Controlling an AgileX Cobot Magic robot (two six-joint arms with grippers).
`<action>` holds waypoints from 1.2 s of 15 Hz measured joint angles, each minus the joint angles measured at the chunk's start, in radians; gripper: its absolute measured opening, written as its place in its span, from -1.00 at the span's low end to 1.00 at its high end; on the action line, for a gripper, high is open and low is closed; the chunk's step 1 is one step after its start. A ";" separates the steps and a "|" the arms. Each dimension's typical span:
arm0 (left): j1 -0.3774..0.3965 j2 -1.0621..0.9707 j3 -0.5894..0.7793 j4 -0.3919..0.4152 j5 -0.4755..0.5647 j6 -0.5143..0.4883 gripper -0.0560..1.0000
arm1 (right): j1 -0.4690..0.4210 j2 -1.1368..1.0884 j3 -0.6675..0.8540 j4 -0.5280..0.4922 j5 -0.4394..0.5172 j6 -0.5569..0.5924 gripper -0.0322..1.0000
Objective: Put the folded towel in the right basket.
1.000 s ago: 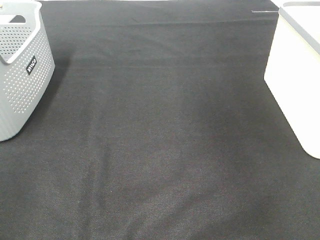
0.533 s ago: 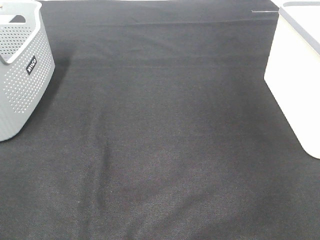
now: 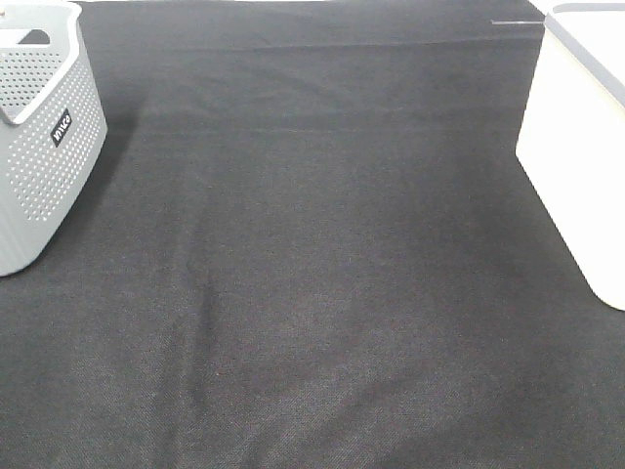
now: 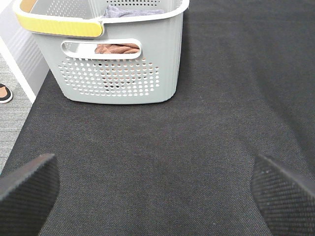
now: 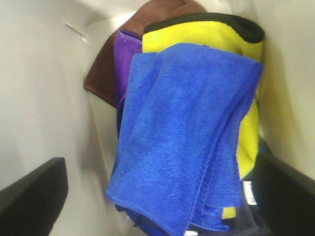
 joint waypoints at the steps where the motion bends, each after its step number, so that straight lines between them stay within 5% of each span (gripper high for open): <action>1: 0.000 0.000 0.000 0.000 0.000 0.000 0.98 | 0.000 -0.002 -0.002 0.021 0.008 0.000 0.94; 3: 0.000 0.000 0.000 0.000 0.000 0.000 0.98 | 0.022 -0.002 -0.034 0.047 0.030 0.011 0.94; 9: 0.000 0.000 0.000 0.000 0.000 0.000 0.98 | 0.349 -0.020 -0.094 0.053 0.032 0.042 0.94; 14: 0.000 0.000 0.000 0.000 0.000 0.000 0.98 | 0.383 -0.027 -0.094 0.064 0.033 0.039 0.94; 18: 0.000 0.000 0.000 0.000 0.000 0.000 0.98 | 0.383 -0.132 -0.073 -0.034 0.032 0.106 0.93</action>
